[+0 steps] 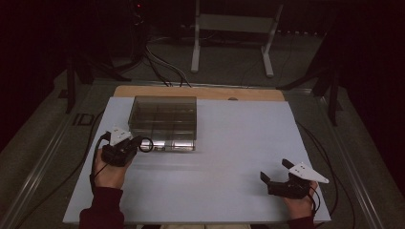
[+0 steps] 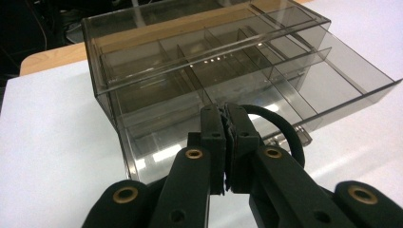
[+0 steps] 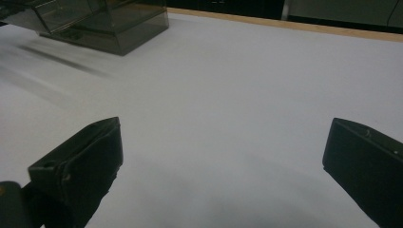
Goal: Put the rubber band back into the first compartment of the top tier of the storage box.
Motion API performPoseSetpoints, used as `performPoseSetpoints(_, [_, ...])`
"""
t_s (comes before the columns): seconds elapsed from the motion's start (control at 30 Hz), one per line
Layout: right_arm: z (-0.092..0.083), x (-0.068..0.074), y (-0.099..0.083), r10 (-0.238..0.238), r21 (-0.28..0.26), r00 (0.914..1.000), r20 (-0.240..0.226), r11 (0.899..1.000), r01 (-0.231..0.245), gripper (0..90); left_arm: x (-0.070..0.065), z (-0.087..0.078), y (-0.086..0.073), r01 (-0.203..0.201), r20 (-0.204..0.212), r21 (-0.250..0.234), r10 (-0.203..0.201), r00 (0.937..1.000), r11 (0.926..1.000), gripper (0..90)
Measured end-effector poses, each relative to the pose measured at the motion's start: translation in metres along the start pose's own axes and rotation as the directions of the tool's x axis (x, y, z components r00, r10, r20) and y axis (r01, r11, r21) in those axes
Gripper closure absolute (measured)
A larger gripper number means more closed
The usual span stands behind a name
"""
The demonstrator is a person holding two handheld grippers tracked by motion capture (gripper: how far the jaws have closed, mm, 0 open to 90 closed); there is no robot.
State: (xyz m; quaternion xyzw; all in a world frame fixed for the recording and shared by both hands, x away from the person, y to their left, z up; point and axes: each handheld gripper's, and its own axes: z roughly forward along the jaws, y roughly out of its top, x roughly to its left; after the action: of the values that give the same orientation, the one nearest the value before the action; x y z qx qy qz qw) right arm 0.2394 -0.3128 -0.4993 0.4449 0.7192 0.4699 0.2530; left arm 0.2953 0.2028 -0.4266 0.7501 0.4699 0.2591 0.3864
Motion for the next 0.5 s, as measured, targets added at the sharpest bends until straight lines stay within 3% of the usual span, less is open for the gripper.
performPoseSetpoints(0.5, [0.000,0.000,0.000,0.001,0.000,1.0000,-0.001,1.000,-0.001,0.0,0.006,0.003,0.011,0.006,-0.015,-0.016,-0.006,0.9999,0.9999,89.1])
